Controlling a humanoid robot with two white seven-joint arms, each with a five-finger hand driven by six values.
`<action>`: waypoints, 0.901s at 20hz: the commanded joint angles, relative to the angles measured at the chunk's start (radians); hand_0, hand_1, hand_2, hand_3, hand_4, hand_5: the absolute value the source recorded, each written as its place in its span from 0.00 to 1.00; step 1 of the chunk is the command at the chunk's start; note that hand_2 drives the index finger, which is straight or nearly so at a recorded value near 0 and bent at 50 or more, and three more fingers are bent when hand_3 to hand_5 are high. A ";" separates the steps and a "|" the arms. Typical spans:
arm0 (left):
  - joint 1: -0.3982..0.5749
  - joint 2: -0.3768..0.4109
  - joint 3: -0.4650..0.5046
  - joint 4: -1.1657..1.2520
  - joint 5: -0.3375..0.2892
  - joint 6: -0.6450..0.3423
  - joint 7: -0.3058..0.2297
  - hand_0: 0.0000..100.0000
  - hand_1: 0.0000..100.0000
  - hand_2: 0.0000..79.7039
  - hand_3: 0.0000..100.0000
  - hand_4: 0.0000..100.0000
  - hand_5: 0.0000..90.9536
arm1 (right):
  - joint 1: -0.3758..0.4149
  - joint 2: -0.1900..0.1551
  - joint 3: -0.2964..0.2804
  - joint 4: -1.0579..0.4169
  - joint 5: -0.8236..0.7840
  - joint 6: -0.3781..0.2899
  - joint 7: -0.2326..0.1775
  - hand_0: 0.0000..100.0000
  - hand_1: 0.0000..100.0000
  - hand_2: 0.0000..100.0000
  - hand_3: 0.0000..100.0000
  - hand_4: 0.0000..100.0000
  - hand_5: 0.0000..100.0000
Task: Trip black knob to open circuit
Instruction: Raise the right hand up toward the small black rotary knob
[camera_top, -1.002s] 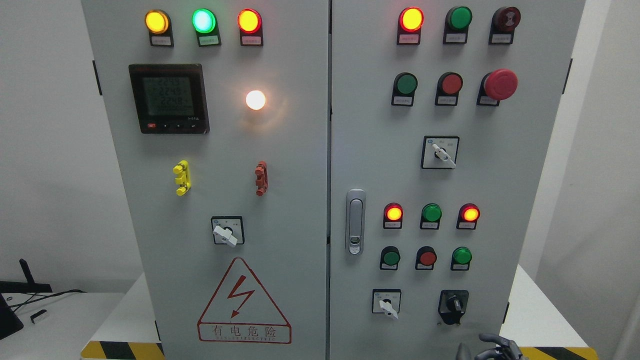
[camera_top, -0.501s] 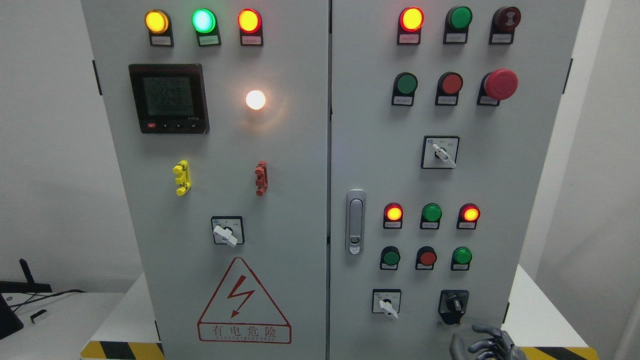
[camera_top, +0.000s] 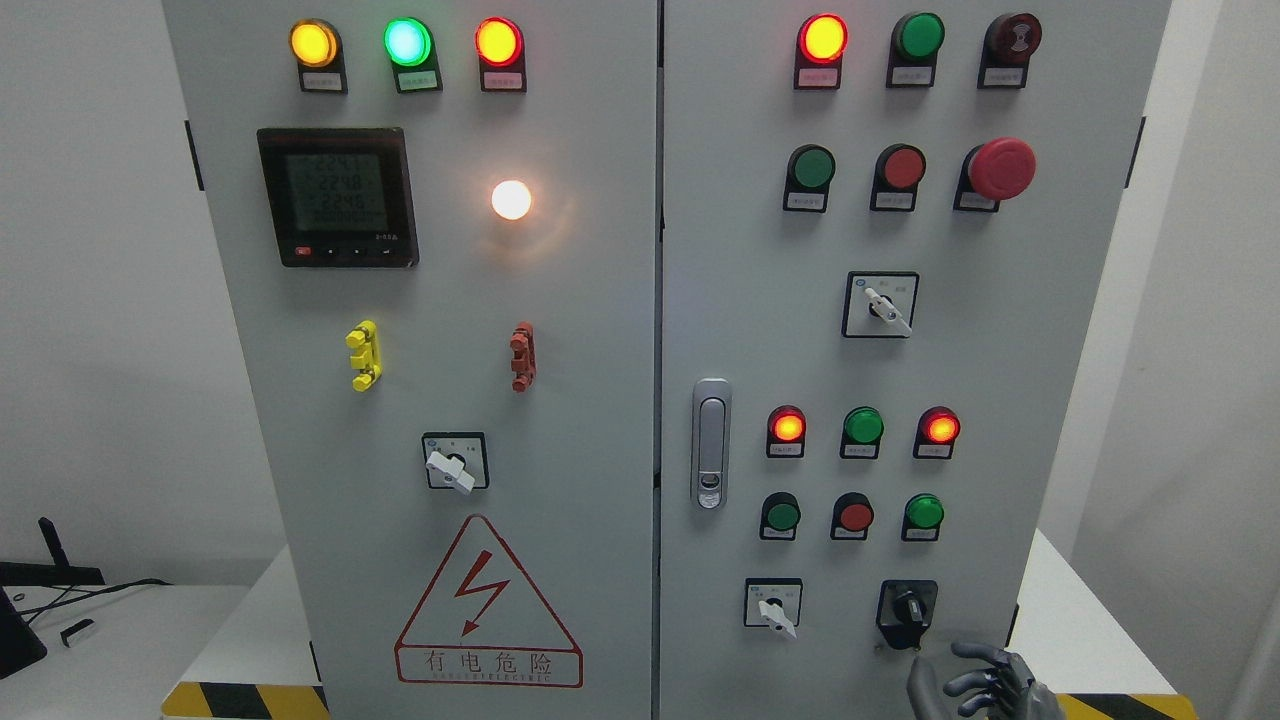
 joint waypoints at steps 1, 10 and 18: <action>0.000 0.001 0.000 0.001 -0.031 0.000 -0.001 0.12 0.39 0.00 0.00 0.00 0.00 | -0.011 0.001 -0.014 0.018 0.000 0.002 0.005 0.31 0.75 0.45 0.72 0.81 0.95; 0.000 0.001 0.000 0.001 -0.031 0.000 -0.001 0.12 0.39 0.00 0.00 0.00 0.00 | -0.031 0.001 -0.005 0.023 0.001 0.012 0.007 0.31 0.75 0.45 0.73 0.81 0.95; 0.000 0.001 0.000 0.001 -0.031 0.000 -0.001 0.12 0.39 0.00 0.00 0.00 0.00 | -0.050 0.001 -0.004 0.054 0.001 0.012 0.007 0.31 0.74 0.46 0.73 0.81 0.95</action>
